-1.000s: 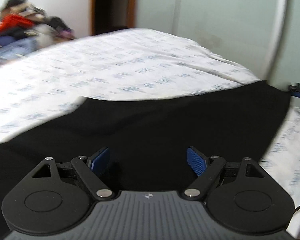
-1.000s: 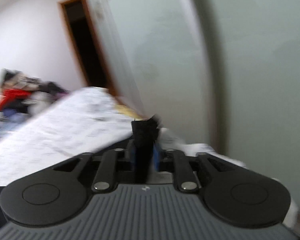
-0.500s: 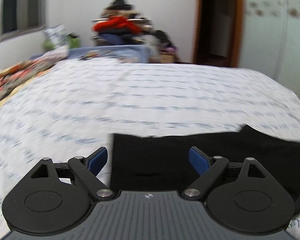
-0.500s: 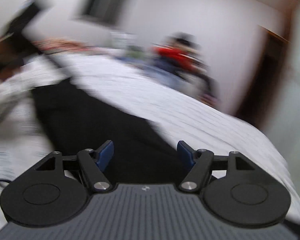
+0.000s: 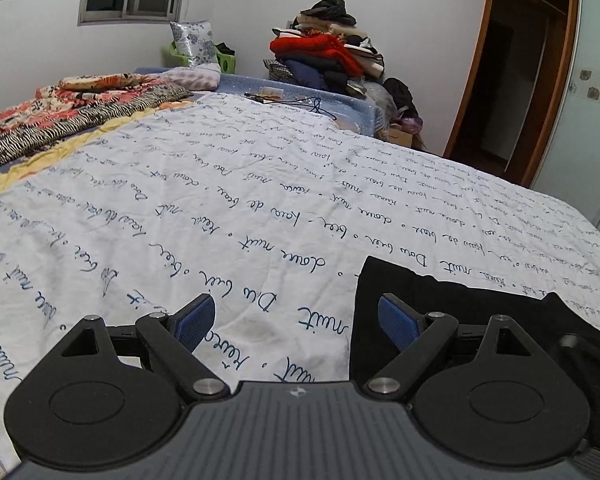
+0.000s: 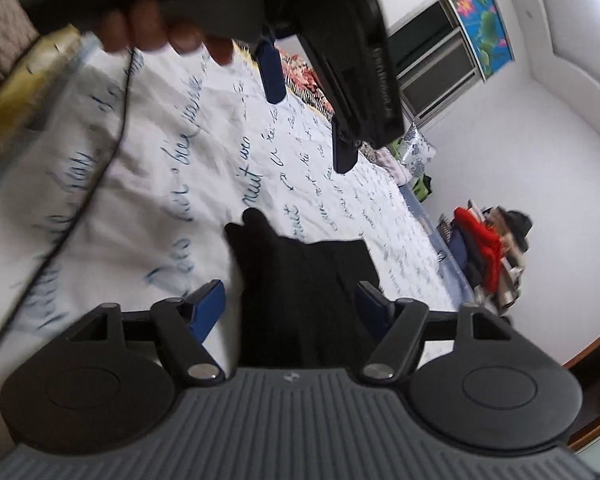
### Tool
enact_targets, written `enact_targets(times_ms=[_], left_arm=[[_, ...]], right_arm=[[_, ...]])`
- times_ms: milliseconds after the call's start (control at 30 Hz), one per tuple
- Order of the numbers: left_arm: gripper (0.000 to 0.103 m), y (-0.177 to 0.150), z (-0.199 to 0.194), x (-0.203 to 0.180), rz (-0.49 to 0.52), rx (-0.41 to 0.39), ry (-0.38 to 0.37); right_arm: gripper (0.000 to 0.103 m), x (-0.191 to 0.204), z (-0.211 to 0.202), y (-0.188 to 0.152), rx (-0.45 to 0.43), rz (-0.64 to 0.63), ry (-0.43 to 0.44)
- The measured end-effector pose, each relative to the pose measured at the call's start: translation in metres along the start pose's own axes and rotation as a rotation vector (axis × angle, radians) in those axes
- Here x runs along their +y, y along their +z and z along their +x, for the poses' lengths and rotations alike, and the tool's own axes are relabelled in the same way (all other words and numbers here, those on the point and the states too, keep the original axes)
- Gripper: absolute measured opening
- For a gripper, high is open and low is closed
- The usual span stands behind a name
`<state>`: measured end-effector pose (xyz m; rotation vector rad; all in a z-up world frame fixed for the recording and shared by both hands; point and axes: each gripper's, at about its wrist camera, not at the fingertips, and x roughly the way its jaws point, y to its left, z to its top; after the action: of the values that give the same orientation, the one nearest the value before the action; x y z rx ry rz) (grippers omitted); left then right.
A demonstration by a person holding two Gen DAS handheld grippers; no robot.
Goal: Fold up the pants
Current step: 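Carry the pants edge with the right tool over the left tool and lower it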
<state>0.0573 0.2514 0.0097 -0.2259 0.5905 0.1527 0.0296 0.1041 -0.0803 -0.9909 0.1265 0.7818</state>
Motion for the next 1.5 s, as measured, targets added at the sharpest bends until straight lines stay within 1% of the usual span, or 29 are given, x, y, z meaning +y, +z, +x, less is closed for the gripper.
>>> enact_targets(times_ms=[33, 67, 100, 133, 167, 200, 233, 300, 367, 467, 533, 567, 600, 633, 667, 700, 767, 833, 900, 1033, 1100, 1167, 1233, 1267, 1333, 1367, 1433, 1467, 1500], left_arm=[[0.089, 0.000, 0.002, 0.001, 0.000, 0.002, -0.007], [0.089, -0.001, 0.002, 0.002, 0.001, 0.001, -0.010], [0.089, -0.001, 0.002, 0.002, 0.006, -0.002, -0.007], [0.089, -0.003, 0.000, 0.002, 0.014, -0.006, -0.001], [0.089, -0.003, 0.000, 0.002, 0.023, -0.010, 0.007], [0.089, -0.003, -0.002, 0.002, 0.027, -0.017, 0.012], [0.089, -0.003, -0.004, 0.003, 0.028, -0.022, 0.014], [0.089, -0.001, -0.010, 0.003, 0.020, -0.036, 0.011], [0.089, 0.001, -0.015, 0.005, 0.012, -0.052, 0.013], [0.089, 0.004, -0.016, 0.005, 0.005, -0.058, 0.028], [0.090, 0.004, -0.012, 0.002, -0.001, -0.045, 0.025], [0.090, 0.004, -0.010, -0.001, 0.000, -0.035, 0.021], [0.090, 0.003, -0.007, -0.004, 0.004, -0.028, 0.014], [0.090, 0.003, -0.006, -0.008, 0.011, -0.026, 0.007], [0.090, 0.003, -0.006, -0.013, 0.023, -0.027, 0.001], [0.090, 0.003, -0.006, -0.018, 0.041, -0.028, -0.003], [0.090, 0.005, -0.007, -0.031, 0.080, -0.034, -0.003], [0.090, 0.007, -0.007, -0.046, 0.110, -0.039, -0.018], [0.090, 0.007, -0.003, -0.065, 0.134, -0.025, -0.063], [0.090, -0.004, 0.009, -0.121, 0.209, 0.019, -0.194], [0.090, -0.013, 0.013, -0.156, 0.267, 0.042, -0.267], [0.090, -0.024, 0.015, -0.191, 0.336, 0.065, -0.355], [0.091, -0.041, 0.022, -0.222, 0.425, 0.086, -0.440], [0.091, -0.051, 0.028, -0.237, 0.478, 0.109, -0.450], [0.091, -0.074, 0.040, -0.258, 0.569, 0.167, -0.397], [0.091, -0.083, 0.041, -0.266, 0.600, 0.176, -0.381], [0.091, -0.092, 0.035, -0.273, 0.628, 0.156, -0.414], [0.091, -0.092, 0.030, -0.277, 0.633, 0.141, -0.439], [0.091, -0.091, 0.026, -0.283, 0.636, 0.128, -0.460]], right_arm=[[0.056, 0.001, 0.006, 0.002, 0.014, -0.022, -0.010], [0.053, 0.002, 0.012, 0.004, 0.027, -0.040, -0.009], [0.047, 0.004, 0.018, 0.005, 0.036, -0.052, 0.001], [0.030, 0.006, 0.020, 0.006, 0.036, -0.059, 0.019], [0.024, 0.014, 0.025, 0.008, 0.034, -0.068, 0.031], [0.023, 0.019, 0.027, 0.009, 0.034, -0.089, 0.032], [0.017, 0.023, 0.031, 0.010, 0.025, -0.115, 0.016], [0.015, 0.028, 0.039, 0.011, 0.012, -0.129, -0.001], [0.014, 0.023, 0.039, 0.013, -0.010, -0.092, 0.004], [0.014, -0.005, 0.038, 0.023, -0.028, 0.101, 0.080], [0.015, -0.013, 0.037, 0.023, -0.027, 0.154, 0.101], [0.016, -0.012, 0.040, 0.022, -0.003, 0.168, 0.125], [0.023, -0.008, 0.044, 0.020, 0.035, 0.179, 0.162], [0.025, -0.003, 0.045, 0.017, 0.037, 0.188, 0.160], [0.027, -0.002, 0.039, 0.015, 0.025, 0.192, 0.142], [0.028, -0.007, 0.029, 0.014, 0.015, 0.214, 0.161], [0.039, -0.032, -0.005, 0.007, -0.059, 0.347, 0.225], [0.050, -0.054, -0.041, -0.010, -0.102, 0.438, 0.175], [0.051, -0.075, -0.075, -0.039, -0.082, 0.518, 0.071], [0.051, -0.109, -0.124, -0.119, 0.084, 0.716, -0.137], [0.051, -0.117, -0.142, -0.160, 0.176, 0.806, -0.206], [0.054, -0.118, -0.154, -0.187, 0.246, 0.855, -0.245], [0.070, -0.112, -0.158, -0.204, 0.298, 0.866, -0.261], [0.071, -0.106, -0.156, -0.214, 0.330, 0.862, -0.257], [0.071, -0.096, -0.152, -0.227, 0.395, 0.853, -0.265], [0.070, -0.092, -0.155, -0.230, 0.377, 0.867, -0.287], [0.070, -0.095, -0.183, -0.239, 0.312, 0.933, -0.363], [0.070, -0.100, -0.203, -0.247, 0.281, 0.966, -0.431], [0.073, -0.105, -0.220, -0.257, 0.277, 1.011, -0.504]])
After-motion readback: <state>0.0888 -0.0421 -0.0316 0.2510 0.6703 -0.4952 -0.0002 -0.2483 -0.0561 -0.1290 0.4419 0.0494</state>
